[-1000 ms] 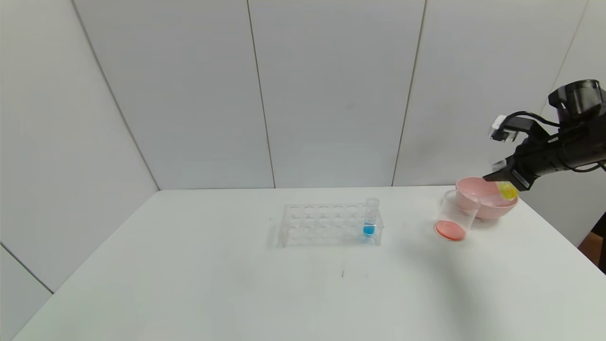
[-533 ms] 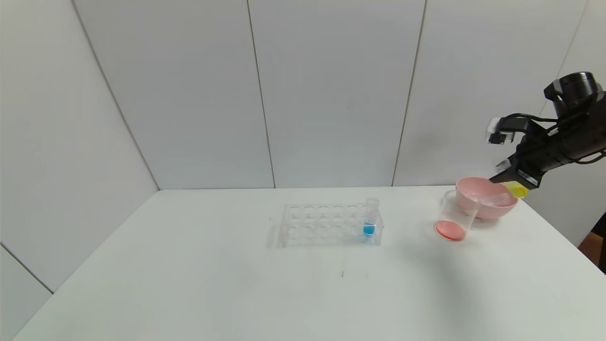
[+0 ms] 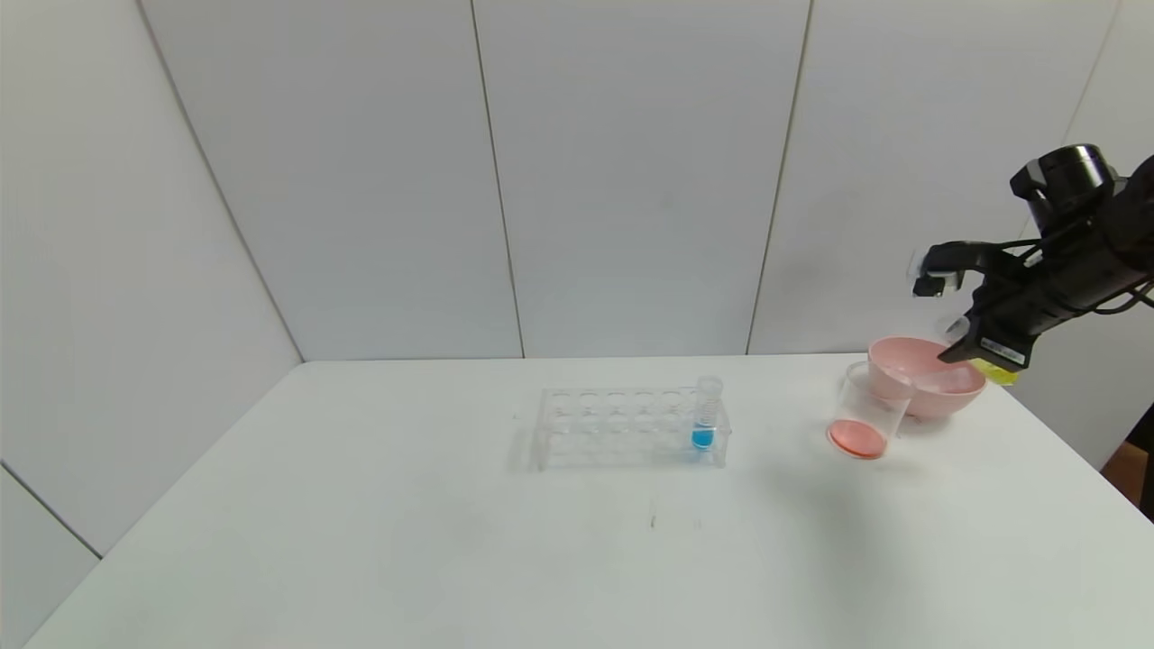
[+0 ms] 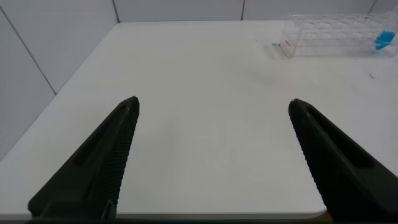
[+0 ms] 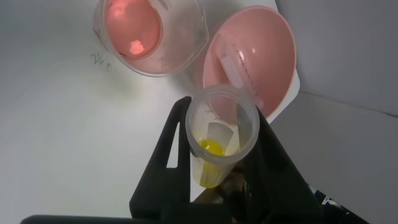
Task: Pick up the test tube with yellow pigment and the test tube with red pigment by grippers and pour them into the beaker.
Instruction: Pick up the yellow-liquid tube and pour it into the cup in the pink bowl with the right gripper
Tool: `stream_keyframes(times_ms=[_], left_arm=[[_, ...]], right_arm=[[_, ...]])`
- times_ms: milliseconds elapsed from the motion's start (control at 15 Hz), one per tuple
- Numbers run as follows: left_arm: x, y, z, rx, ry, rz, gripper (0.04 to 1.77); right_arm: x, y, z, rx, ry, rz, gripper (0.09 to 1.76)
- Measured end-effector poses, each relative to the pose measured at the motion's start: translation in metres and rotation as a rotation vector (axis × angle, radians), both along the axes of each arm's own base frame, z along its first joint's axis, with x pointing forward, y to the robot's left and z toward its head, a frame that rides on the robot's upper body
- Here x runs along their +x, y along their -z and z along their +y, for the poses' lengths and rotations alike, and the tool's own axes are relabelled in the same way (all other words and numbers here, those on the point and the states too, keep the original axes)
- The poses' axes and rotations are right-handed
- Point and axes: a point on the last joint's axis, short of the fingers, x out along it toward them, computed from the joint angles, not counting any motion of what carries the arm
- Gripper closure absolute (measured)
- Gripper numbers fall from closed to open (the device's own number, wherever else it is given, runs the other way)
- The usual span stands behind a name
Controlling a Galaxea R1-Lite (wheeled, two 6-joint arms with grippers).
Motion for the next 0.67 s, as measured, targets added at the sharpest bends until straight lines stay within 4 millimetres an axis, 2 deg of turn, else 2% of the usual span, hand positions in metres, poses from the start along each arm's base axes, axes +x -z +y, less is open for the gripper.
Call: stream_keyframes(times_ms=[667], left_arm=[[0.0, 0.0, 0.0, 0.0, 0.0, 0.0, 0.09]], right_arm=[[0.005, 0.012, 0.029, -0.138, 0.007, 0.056, 1.31]])
